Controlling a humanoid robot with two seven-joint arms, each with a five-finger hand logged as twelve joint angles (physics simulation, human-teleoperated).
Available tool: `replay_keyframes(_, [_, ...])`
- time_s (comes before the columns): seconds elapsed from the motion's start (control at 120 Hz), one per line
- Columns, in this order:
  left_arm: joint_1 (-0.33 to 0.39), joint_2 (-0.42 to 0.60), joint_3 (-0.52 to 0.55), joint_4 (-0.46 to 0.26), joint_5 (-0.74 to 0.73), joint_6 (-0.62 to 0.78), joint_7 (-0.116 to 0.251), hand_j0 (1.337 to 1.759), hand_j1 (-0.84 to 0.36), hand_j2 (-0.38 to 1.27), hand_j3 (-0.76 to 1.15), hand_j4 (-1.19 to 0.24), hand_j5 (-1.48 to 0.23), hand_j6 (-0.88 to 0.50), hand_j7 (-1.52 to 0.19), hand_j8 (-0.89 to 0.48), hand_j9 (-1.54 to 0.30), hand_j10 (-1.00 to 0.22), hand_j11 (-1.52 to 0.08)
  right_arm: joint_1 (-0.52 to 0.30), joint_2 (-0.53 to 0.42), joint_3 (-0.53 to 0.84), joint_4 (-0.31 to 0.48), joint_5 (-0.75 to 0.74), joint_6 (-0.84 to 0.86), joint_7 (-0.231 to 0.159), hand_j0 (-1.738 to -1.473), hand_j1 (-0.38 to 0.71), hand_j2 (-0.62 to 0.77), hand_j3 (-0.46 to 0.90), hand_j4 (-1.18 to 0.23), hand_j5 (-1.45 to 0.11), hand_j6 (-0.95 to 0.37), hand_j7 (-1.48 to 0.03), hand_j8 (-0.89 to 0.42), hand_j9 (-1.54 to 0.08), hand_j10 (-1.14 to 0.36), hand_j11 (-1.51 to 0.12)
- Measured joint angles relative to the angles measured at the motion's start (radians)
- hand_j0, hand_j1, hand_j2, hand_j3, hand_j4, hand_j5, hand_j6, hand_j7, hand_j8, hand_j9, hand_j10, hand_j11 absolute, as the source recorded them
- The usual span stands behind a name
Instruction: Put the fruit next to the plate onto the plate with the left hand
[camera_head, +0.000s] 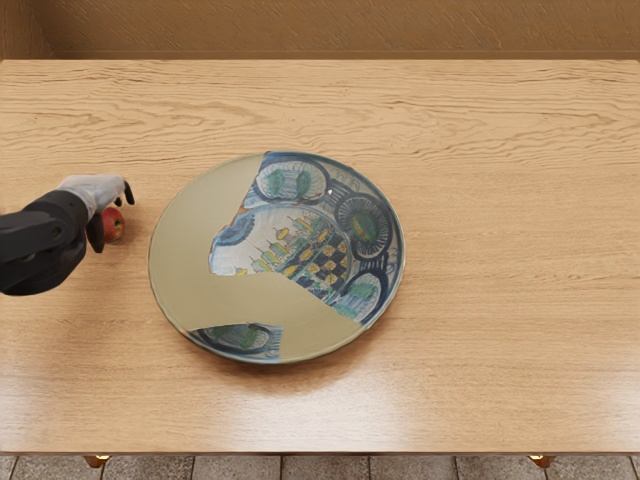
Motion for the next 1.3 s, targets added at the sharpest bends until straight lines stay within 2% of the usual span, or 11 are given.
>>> replay_keyframes(0.125, [-0.002, 0.003, 0.006, 0.000, 0.000, 0.009, 0.000, 1.658, -0.11, 0.08, 0.00, -0.39, -0.51, -0.39, -0.51, -0.39, -0.51, -0.39, -0.51, 0.000, 0.000, 0.000, 0.000, 0.000, 0.000, 0.000, -1.658, -0.33, 0.00, 0.00, -0.01, -0.02, -0.01, -0.02, -0.01, -0.02, -0.01, -0.02])
replay_keyframes(0.308, [0.000, 0.002, 0.007, 0.000, -0.003, 0.012, 0.000, 1.658, -0.23, 0.10, 0.00, -0.50, -0.65, -0.50, -0.65, -0.50, -0.65, -0.50, -0.65, 0.000, 0.000, 0.000, 0.000, 0.000, 0.000, 0.000, -1.658, -0.33, 0.00, 0.00, -0.01, -0.02, -0.01, -0.02, -0.01, -0.02, -0.01, -0.02])
replay_keyframes(0.5, [0.003, 0.002, 0.004, 0.002, -0.024, 0.027, 0.000, 1.653, -0.26, 0.14, 0.00, -0.62, -0.80, -0.42, -0.81, -0.44, -0.82, -0.61, -0.82, 0.000, 0.000, 0.000, 0.001, 0.000, 0.000, 0.000, -1.658, -0.33, 0.00, 0.00, -0.01, -0.02, -0.01, -0.02, -0.01, -0.02, -0.01, -0.02])
replay_keyframes(0.683, [0.001, -0.003, -0.002, 0.001, -0.058, 0.041, 0.000, 1.650, -0.23, 0.14, 0.00, -0.61, -0.90, -0.41, -0.91, -0.42, -0.92, -0.67, -0.92, 0.000, 0.000, 0.000, 0.001, 0.000, 0.000, 0.000, -1.658, -0.33, 0.00, 0.00, -0.01, -0.02, -0.01, -0.02, -0.01, -0.02, -0.01, -0.02])
replay_keyframes(0.75, [-0.002, 0.001, -0.002, 0.001, -0.069, 0.041, 0.000, 1.649, -0.22, 0.17, 0.00, -0.62, -0.94, -0.41, -0.95, -0.43, -0.95, -0.69, -0.95, 0.000, 0.000, 0.000, 0.001, 0.000, 0.000, 0.000, -1.658, -0.33, 0.00, 0.00, -0.01, -0.02, -0.01, -0.02, -0.01, -0.02, -0.01, -0.02])
replay_keyframes(0.825, [-0.033, 0.012, -0.003, 0.003, -0.123, 0.039, 0.000, 1.650, -0.25, 0.32, 0.00, -0.64, -0.99, -0.41, -1.00, -0.42, -0.99, -0.73, -0.99, 0.000, 0.000, 0.000, 0.001, 0.000, 0.000, 0.000, -1.658, -0.33, 0.00, 0.00, -0.01, -0.02, -0.01, -0.02, -0.01, -0.02, -0.01, -0.02])
replay_keyframes(0.883, [-0.048, 0.021, -0.003, 0.007, -0.170, 0.038, 0.000, 1.651, -0.30, 0.39, 0.00, -0.57, -1.03, -0.33, -1.03, -0.35, -1.02, -0.68, -1.02, 0.000, 0.000, 0.000, 0.001, 0.000, 0.000, 0.000, -1.658, -0.33, 0.00, 0.00, -0.01, -0.02, -0.01, -0.02, -0.01, -0.02, -0.01, -0.02])
replay_keyframes(0.942, [-0.054, 0.036, -0.011, 0.013, -0.197, 0.040, 0.000, 1.651, -0.31, 0.44, 0.00, -0.63, -1.04, -0.36, -1.03, -0.39, -1.02, -0.69, -1.03, 0.000, 0.000, 0.000, 0.001, 0.000, 0.000, 0.000, -1.658, -0.33, 0.00, 0.00, -0.01, -0.02, -0.01, -0.02, -0.01, -0.02, -0.01, -0.02])
replay_keyframes(1.05, [-0.057, 0.041, -0.042, 0.019, -0.252, 0.039, 0.000, 1.651, -0.34, 0.50, 0.00, -0.61, -1.06, -0.34, -1.04, -0.36, -1.03, -0.68, -1.04, 0.000, 0.000, 0.000, 0.002, 0.000, 0.000, 0.000, -1.658, -0.33, 0.00, 0.00, -0.01, -0.02, -0.01, -0.02, -0.01, -0.02, -0.01, -0.02])
replay_keyframes(1.208, [-0.071, 0.067, -0.116, 0.022, -0.320, 0.037, 0.000, 1.651, -0.35, 0.49, 0.00, -0.60, -1.07, -0.33, -1.04, -0.36, -1.03, -0.67, -1.04, 0.000, 0.000, 0.000, 0.001, 0.000, 0.000, 0.000, -1.658, -0.33, 0.00, 0.00, -0.01, -0.02, -0.01, -0.02, -0.01, -0.02, -0.01, -0.02])
replay_keyframes(1.3, [-0.128, 0.080, -0.153, 0.023, -0.406, 0.035, 0.000, 1.652, -0.37, 0.52, 0.00, -0.60, -1.08, -0.33, -1.03, -0.37, -1.02, -0.67, -1.03, 0.000, 0.000, 0.000, 0.002, 0.000, 0.000, 0.000, -1.658, -0.33, 0.00, 0.00, -0.01, -0.02, -0.01, -0.02, -0.01, -0.02, -0.01, -0.02])
